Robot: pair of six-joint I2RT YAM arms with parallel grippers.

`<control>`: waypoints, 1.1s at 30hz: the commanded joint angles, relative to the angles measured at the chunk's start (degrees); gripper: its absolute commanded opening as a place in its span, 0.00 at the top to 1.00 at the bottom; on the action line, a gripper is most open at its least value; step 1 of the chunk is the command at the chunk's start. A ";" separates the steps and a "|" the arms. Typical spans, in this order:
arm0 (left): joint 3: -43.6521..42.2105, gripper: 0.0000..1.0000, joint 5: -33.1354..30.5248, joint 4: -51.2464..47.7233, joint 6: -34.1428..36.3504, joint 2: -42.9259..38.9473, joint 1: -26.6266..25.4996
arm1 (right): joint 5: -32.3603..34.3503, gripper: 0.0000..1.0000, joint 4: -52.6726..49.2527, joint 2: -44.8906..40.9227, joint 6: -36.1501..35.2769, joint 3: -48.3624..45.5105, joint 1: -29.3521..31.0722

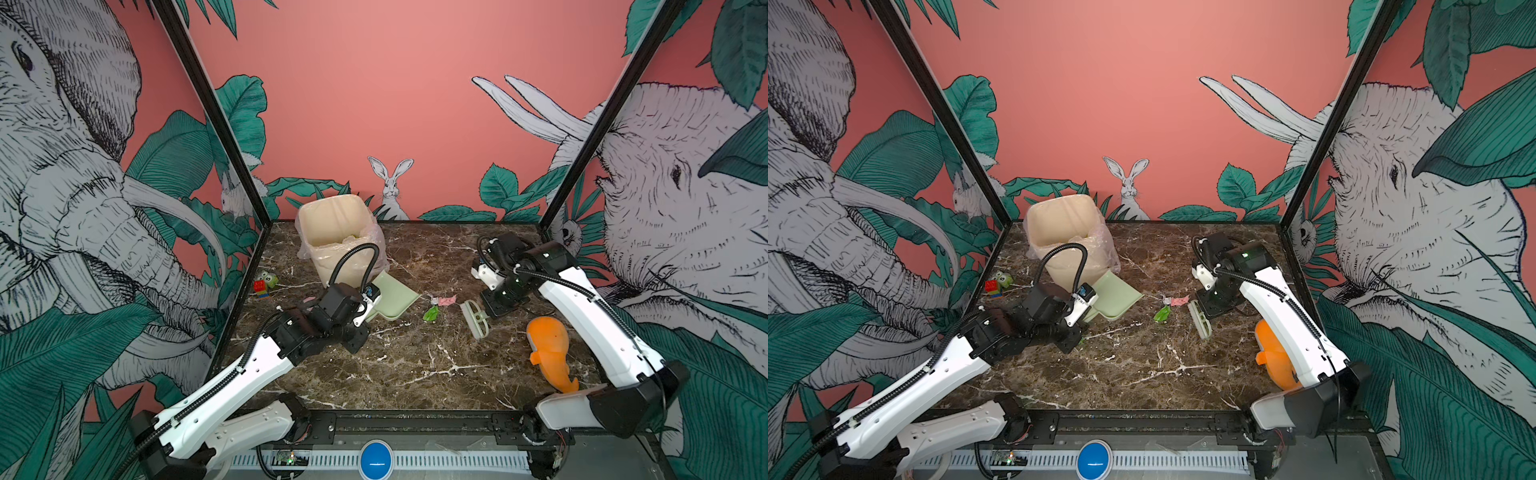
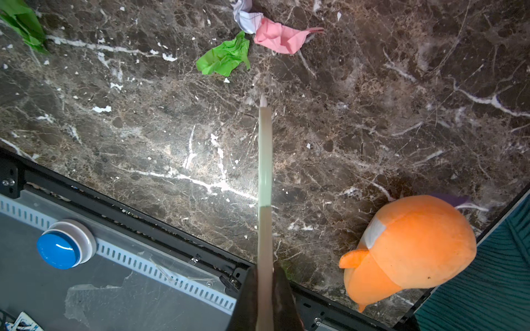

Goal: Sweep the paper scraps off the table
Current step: 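Lower the dustpan with the left gripper while the right moves the brush to pink scraps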

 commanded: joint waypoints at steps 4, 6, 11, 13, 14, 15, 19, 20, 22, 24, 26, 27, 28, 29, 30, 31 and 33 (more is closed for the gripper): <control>-2.46 0.87 0.30 4.46 -4.02 0.89 -1.30 | 0.88 1.00 4.82 4.37 -1.97 1.81 -0.27; -3.50 0.87 1.12 5.26 -4.51 1.62 -1.31 | 1.35 1.00 5.38 5.87 -2.54 2.20 -0.24; -5.71 0.87 3.93 6.81 -6.17 4.10 -1.37 | 5.05 1.00 4.94 9.34 -4.30 6.15 -0.23; -6.11 0.87 5.10 6.80 -6.61 5.44 -1.30 | 6.67 1.00 4.50 12.23 -4.95 8.25 -0.31; -6.19 0.87 5.47 6.49 -6.67 6.39 -1.42 | 7.47 1.00 4.44 13.29 -5.28 9.34 -0.30; -6.19 0.87 5.74 6.18 -6.67 7.19 -1.39 | 7.93 1.00 4.40 14.20 -5.57 10.35 -0.25; -6.03 0.87 6.11 4.73 -6.37 10.40 -1.73 | 10.30 1.00 4.27 19.20 -6.58 14.34 -0.27; -5.91 0.87 6.11 4.39 -6.16 11.09 -1.97 | 10.86 1.00 4.29 20.48 -6.82 15.32 -0.30; -5.66 0.87 5.61 3.81 -5.74 12.57 -2.64 | 11.84 1.00 4.29 22.67 -7.33 17.14 -0.30; -5.17 0.87 4.69 3.00 -5.23 14.36 -3.64 | 13.56 1.00 4.09 24.54 -7.89 18.94 -0.29; -4.60 0.88 3.82 2.28 -4.74 16.48 -4.98 | 16.14 1.00 3.75 26.14 -8.56 20.75 -0.26; -4.27 0.88 3.43 2.02 -4.62 17.43 -5.56 | 17.29 1.00 3.55 26.86 -8.81 21.49 -0.27; -3.98 0.88 3.04 1.83 -4.48 18.45 -6.31 | 18.89 1.00 3.24 27.53 -9.00 22.35 -0.24; -3.73 0.88 2.61 1.66 -4.41 19.42 -7.00 | 20.30 1.00 3.05 28.15 -9.30 22.96 -0.29; -3.48 0.88 2.35 1.64 -4.34 20.13 -7.47 | 21.53 1.00 2.88 28.65 -9.51 23.50 -0.30; -3.26 0.88 2.17 1.70 -4.14 20.85 -7.94 | 22.72 1.00 2.71 29.11 -9.67 23.97 -0.31; -3.03 0.88 1.81 2.03 -3.98 21.87 -8.48 | 23.38 1.00 2.83 30.28 -9.98 24.40 -0.31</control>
